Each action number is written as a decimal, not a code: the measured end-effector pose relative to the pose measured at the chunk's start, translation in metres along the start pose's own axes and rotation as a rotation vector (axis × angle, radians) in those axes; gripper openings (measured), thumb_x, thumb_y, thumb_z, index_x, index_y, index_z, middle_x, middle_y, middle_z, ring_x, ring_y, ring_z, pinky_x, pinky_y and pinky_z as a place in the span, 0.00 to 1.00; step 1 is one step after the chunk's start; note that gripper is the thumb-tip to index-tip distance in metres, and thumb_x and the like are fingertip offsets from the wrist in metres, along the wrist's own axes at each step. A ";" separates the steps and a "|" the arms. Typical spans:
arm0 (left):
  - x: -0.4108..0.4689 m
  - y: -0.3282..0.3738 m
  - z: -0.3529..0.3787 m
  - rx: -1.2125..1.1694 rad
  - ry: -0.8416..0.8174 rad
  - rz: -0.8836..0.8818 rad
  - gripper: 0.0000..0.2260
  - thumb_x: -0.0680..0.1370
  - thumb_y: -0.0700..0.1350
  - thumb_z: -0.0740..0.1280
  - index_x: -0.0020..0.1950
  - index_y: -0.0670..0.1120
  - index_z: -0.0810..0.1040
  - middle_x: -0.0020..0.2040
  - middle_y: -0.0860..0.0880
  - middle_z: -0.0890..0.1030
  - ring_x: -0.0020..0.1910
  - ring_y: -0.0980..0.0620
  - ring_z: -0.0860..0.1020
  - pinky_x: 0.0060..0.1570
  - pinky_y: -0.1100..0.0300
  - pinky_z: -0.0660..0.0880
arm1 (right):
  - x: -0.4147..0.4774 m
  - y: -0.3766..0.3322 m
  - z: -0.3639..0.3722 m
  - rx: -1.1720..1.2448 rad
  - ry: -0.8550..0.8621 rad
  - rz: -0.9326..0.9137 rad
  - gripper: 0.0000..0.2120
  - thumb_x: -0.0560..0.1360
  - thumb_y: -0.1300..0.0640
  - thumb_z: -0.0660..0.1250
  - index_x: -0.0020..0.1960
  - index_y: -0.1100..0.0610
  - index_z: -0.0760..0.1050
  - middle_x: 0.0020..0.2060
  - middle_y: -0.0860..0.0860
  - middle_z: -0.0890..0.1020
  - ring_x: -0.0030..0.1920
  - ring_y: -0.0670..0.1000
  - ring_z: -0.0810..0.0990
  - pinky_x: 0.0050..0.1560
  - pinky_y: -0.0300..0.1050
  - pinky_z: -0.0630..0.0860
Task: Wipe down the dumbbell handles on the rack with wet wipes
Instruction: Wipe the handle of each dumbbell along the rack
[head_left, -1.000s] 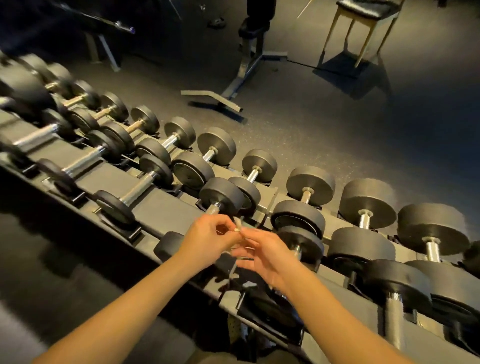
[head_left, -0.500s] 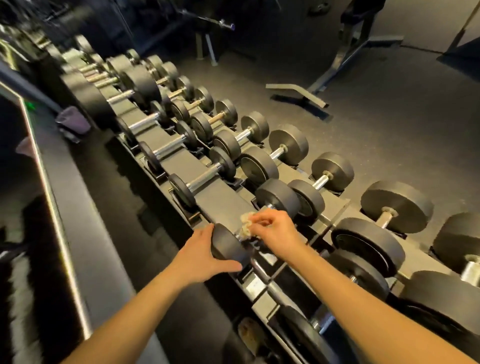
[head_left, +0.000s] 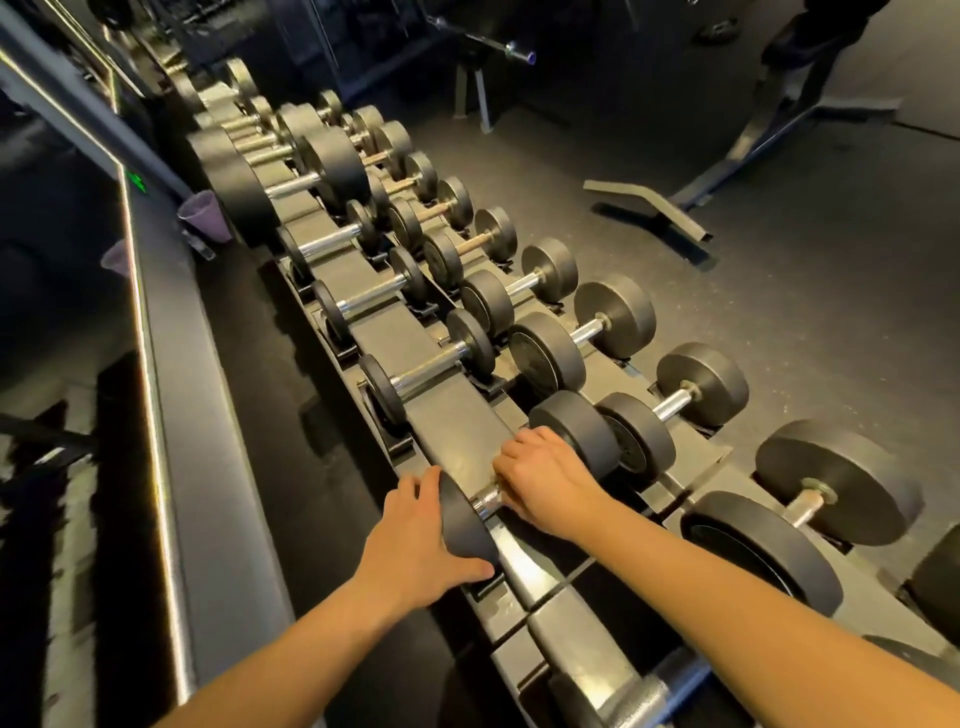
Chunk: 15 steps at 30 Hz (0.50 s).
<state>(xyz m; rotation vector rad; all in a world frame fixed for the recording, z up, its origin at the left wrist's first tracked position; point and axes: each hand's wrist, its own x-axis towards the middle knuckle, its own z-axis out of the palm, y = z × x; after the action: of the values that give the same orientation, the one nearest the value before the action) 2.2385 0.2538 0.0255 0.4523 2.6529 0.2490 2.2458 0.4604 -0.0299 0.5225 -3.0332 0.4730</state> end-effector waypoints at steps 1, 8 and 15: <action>0.000 0.000 0.000 0.002 0.002 0.001 0.56 0.59 0.70 0.77 0.80 0.54 0.55 0.70 0.53 0.65 0.67 0.51 0.66 0.64 0.51 0.75 | -0.001 -0.001 0.000 -0.056 -0.008 0.054 0.12 0.73 0.50 0.73 0.54 0.53 0.80 0.51 0.51 0.78 0.54 0.54 0.75 0.56 0.50 0.71; -0.002 0.002 0.002 0.031 0.034 -0.001 0.56 0.62 0.68 0.78 0.81 0.52 0.53 0.72 0.51 0.64 0.69 0.50 0.66 0.65 0.52 0.75 | -0.011 -0.043 0.016 0.407 0.070 0.155 0.08 0.79 0.53 0.65 0.53 0.53 0.81 0.47 0.49 0.72 0.46 0.49 0.72 0.42 0.43 0.67; -0.004 0.002 -0.002 0.034 0.006 0.006 0.56 0.62 0.69 0.77 0.80 0.51 0.53 0.71 0.51 0.64 0.69 0.49 0.65 0.65 0.52 0.74 | -0.028 -0.025 0.020 0.533 0.215 0.482 0.04 0.80 0.57 0.66 0.46 0.51 0.73 0.44 0.45 0.74 0.42 0.45 0.75 0.44 0.42 0.74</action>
<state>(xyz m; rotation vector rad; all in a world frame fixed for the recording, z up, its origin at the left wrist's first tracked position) 2.2415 0.2545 0.0294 0.4706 2.6657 0.2076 2.2811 0.4413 -0.0440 -0.2627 -2.7799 1.2774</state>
